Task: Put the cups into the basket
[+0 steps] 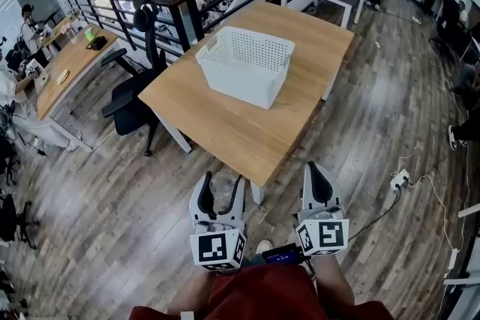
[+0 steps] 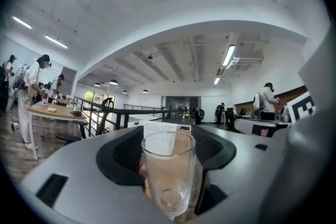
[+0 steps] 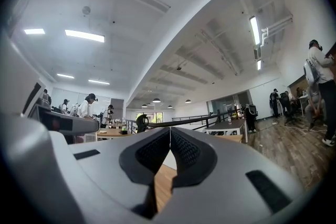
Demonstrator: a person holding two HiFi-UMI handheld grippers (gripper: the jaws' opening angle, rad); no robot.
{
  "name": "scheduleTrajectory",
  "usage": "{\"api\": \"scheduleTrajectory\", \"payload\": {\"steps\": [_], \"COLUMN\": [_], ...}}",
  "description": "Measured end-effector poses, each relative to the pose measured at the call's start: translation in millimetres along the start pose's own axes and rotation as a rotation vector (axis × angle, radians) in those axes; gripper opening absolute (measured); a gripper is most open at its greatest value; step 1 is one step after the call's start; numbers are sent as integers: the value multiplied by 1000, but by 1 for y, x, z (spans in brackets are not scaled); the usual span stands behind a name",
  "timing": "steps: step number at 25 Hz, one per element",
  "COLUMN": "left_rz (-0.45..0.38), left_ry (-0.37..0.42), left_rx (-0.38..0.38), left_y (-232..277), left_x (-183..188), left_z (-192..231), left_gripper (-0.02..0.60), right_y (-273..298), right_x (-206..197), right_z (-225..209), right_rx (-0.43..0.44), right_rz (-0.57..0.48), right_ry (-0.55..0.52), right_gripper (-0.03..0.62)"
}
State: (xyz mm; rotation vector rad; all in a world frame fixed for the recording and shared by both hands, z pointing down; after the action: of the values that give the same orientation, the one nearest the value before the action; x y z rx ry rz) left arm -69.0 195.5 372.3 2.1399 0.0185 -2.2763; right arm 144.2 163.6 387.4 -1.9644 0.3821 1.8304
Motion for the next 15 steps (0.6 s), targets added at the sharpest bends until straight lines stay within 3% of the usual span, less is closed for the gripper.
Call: {"api": "scheduleTrajectory", "payload": {"steps": [15], "left_rz": [2], "left_ry": [-13], "left_rx": [30], "left_y": [40], "left_x": [-2], "left_z": [12], "left_gripper": [288], "right_y": [52], "right_x": [-4], "right_z": [-11], "right_rx": [55], "right_rz": [-6], "right_ry": [-35], "right_gripper": [11]}}
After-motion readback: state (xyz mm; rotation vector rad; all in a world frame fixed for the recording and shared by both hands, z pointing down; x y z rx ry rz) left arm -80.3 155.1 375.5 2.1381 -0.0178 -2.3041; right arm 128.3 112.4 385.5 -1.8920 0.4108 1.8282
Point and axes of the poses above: the fingertips, and each gripper's own axes: y forward along the fingers, z to its left, x out of its top, the point moved 5 cm from there along -y, backward along the fingers, and after that the axes turned 8 degrees about x, right-handed, at the moved point
